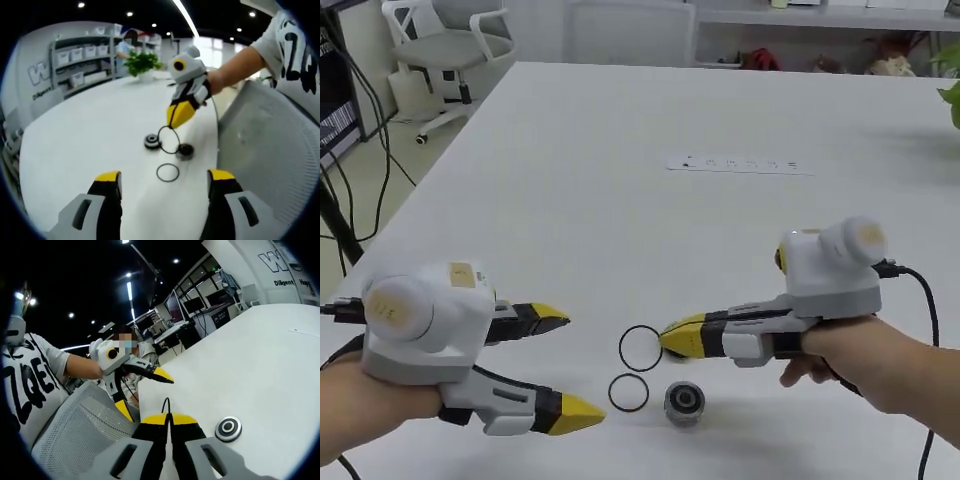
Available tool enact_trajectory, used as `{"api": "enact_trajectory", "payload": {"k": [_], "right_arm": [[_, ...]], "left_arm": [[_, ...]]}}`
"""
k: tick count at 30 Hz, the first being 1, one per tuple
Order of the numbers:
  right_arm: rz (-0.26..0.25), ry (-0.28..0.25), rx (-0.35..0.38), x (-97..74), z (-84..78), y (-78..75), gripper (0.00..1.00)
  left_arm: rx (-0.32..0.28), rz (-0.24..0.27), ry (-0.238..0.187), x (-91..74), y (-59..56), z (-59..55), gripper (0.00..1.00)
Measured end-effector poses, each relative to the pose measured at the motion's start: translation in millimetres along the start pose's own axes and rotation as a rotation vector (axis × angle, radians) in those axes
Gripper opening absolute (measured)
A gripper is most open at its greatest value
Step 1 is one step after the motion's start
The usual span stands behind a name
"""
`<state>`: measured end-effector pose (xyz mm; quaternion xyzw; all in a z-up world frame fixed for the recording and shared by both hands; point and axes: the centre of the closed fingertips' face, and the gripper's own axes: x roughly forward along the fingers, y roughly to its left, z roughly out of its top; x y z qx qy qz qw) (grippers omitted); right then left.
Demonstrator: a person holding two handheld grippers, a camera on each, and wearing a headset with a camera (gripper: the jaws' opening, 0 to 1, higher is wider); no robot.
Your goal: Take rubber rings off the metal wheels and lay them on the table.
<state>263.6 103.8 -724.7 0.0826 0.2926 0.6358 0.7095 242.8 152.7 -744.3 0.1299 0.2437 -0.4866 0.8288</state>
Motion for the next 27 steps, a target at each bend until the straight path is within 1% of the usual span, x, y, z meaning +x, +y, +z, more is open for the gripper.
{"api": "enact_trajectory", "payload": {"k": [6, 11, 13, 15, 20, 27], "right_arm": [[0.01, 0.006, -0.002, 10.1, 0.1, 1.7, 0.0], [0.015, 0.012, 0.0, 16.9, -0.4, 1.7, 0.0], [0.017, 0.012, 0.002, 18.6, 0.3, 0.8, 0.0], [0.017, 0.016, 0.003, 20.6, 0.8, -4.2, 0.0], [0.016, 0.026, 0.007, 25.1, -2.7, -7.0, 0.0], [0.015, 0.046, 0.008, 28.6, -8.5, -9.1, 0.0]], "left_arm": [[-0.013, 0.024, 0.009, -7.8, 7.3, -6.6, 0.72], [-0.021, 0.041, 0.002, -11.9, 12.7, -6.8, 0.73], [-0.021, 0.045, 0.002, -12.9, 14.1, -6.9, 0.73], [-0.021, 0.049, 0.005, -14.2, 16.3, -8.1, 0.73], [-0.022, 0.055, 0.008, -16.0, 18.8, -9.9, 0.73], [-0.019, 0.056, 0.011, -16.2, 19.1, -10.5, 0.74]]}}
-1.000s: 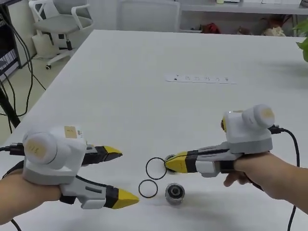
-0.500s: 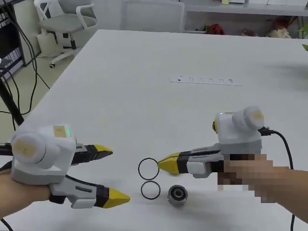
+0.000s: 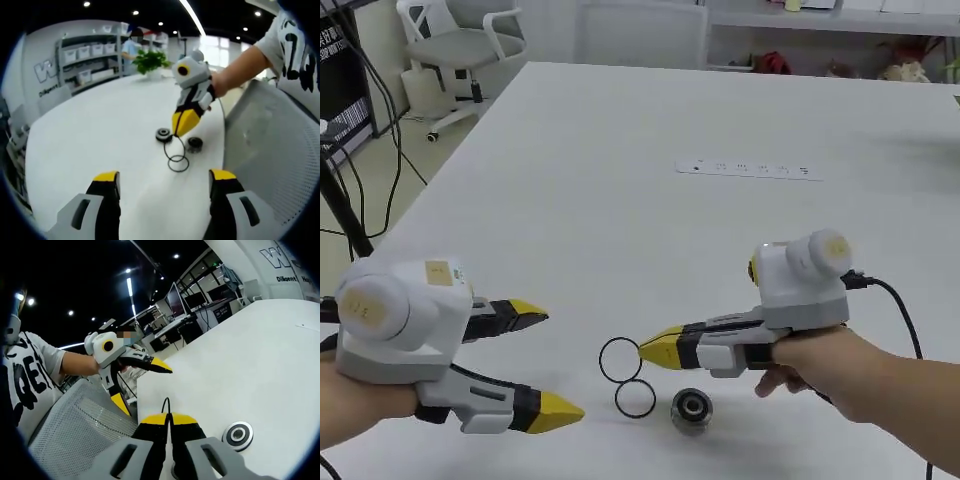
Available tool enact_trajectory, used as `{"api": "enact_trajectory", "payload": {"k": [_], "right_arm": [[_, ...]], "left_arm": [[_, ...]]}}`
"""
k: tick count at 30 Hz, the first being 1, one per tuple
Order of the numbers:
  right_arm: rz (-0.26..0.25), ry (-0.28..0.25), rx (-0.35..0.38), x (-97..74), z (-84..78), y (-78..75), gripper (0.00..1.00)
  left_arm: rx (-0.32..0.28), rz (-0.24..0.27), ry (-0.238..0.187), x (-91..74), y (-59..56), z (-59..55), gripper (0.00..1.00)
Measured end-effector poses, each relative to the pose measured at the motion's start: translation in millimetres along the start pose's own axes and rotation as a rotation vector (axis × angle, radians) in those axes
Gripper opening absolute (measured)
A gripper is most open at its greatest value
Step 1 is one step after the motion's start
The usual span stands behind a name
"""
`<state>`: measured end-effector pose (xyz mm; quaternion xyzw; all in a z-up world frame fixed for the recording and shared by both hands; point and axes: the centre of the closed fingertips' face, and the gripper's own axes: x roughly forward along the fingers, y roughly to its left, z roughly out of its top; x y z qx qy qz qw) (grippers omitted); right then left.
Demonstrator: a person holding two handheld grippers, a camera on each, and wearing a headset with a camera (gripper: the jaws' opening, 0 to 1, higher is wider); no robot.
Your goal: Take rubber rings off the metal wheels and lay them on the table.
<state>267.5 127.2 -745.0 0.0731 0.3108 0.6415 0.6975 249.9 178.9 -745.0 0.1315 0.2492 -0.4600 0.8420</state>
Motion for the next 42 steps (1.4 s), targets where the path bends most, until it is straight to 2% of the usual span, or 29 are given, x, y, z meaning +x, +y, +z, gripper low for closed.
{"api": "enact_trajectory", "payload": {"k": [13, 42], "right_arm": [[0.0, 0.027, 0.008, 5.8, -9.2, -1.8, 0.0], [-0.054, 0.091, 0.058, 4.2, -31.8, -17.7, 0.0]], "left_arm": [[-0.003, 0.004, 0.004, -0.5, -0.3, -1.2, 0.74], [-0.001, 0.007, 0.015, 0.1, 1.7, -5.5, 0.74]]}}
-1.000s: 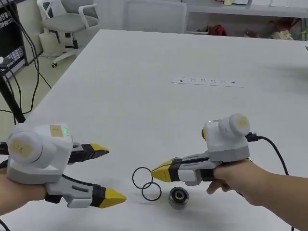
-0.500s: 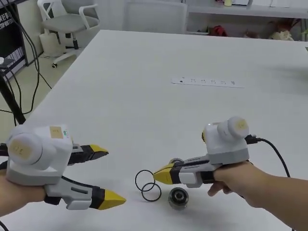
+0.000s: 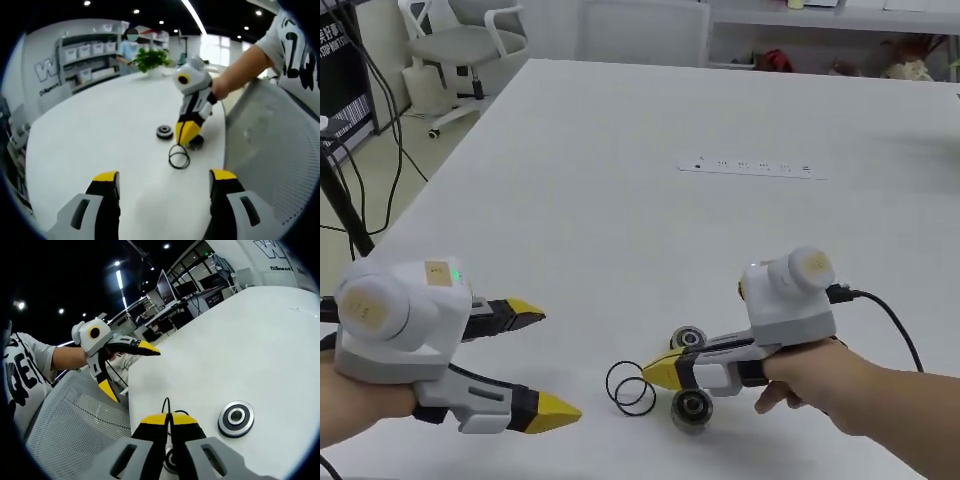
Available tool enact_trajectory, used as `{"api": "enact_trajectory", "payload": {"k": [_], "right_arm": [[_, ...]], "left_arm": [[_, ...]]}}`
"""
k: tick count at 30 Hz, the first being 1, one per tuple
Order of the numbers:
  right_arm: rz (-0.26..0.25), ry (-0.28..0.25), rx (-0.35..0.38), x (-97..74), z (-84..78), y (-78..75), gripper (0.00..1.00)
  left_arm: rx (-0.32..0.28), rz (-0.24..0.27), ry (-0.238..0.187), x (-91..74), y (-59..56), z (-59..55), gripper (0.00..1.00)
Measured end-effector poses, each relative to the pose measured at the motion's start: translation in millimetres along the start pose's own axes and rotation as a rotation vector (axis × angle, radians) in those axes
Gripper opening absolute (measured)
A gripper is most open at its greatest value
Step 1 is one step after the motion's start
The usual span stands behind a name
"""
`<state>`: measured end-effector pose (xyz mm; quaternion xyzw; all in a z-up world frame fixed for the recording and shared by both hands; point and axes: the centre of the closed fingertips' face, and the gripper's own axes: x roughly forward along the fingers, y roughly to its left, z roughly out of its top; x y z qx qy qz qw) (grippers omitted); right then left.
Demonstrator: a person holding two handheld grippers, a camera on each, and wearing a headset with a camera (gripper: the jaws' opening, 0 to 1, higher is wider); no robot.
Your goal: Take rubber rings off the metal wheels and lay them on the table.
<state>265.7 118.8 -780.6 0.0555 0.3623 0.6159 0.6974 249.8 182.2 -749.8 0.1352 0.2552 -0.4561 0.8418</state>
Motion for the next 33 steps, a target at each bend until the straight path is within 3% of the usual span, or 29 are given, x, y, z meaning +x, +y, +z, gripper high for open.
{"api": "enact_trajectory", "payload": {"k": [19, 33], "right_arm": [[-0.024, 0.042, 0.005, -0.7, -10.2, -4.9, 0.0], [-0.034, 0.039, -0.02, -3.9, -9.3, -4.7, 0.06]], "left_arm": [[0.011, 0.006, 0.008, 0.2, 3.8, -1.5, 0.74], [0.009, 0.011, 0.007, -0.6, 3.3, 0.3, 0.74]]}}
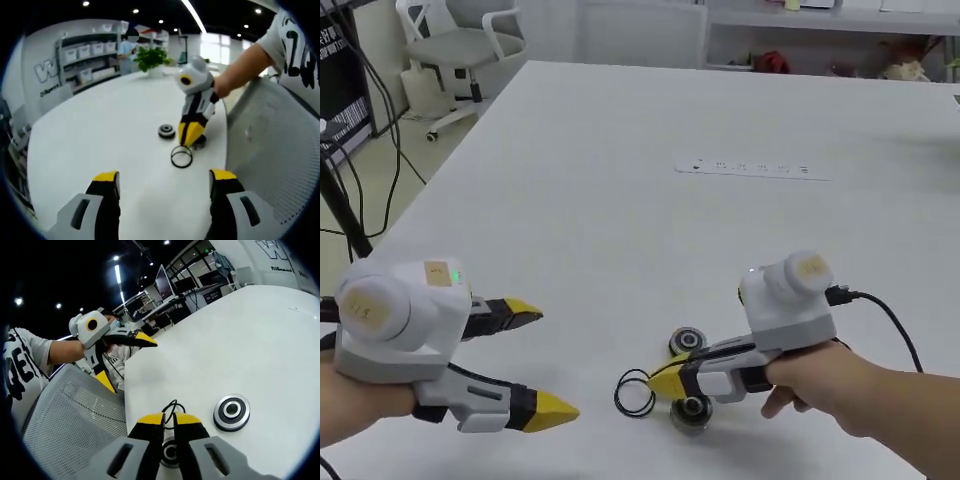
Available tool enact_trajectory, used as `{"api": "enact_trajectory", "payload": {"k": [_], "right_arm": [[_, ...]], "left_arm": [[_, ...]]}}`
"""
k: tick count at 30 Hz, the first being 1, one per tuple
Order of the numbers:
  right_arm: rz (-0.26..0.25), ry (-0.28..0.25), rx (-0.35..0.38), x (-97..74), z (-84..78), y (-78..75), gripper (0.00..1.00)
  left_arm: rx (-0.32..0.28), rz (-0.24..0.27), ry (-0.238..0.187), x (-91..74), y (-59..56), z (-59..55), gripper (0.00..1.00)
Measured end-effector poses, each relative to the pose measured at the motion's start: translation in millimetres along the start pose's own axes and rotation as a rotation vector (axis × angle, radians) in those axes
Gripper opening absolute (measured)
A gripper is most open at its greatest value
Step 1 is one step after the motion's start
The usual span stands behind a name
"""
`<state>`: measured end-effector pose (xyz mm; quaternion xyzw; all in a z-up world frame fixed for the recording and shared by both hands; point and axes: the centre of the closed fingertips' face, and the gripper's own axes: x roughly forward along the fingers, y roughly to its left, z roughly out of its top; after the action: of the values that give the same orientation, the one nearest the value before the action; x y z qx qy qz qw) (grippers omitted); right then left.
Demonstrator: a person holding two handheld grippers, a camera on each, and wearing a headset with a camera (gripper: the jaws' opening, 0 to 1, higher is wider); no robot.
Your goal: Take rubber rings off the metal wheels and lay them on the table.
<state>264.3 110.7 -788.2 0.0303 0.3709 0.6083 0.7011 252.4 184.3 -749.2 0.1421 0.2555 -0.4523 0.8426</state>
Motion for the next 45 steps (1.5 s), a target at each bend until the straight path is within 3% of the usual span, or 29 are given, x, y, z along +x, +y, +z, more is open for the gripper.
{"api": "enact_trajectory", "payload": {"k": [23, 31, 45], "right_arm": [[-0.003, -0.113, -0.024, -23.4, 23.5, 4.1, 0.17], [-0.025, -0.167, -0.042, -38.5, 37.7, -1.6, 0.2], [-0.065, -0.205, -0.079, -55.5, 44.5, -9.6, 0.23]], "left_arm": [[0.017, -0.005, -0.01, 3.1, 2.1, 12.4, 0.74], [0.025, -0.001, -0.019, 3.1, 4.7, 20.3, 0.74], [0.043, -0.009, -0.047, 14.9, 9.5, 40.9, 0.74]]}}
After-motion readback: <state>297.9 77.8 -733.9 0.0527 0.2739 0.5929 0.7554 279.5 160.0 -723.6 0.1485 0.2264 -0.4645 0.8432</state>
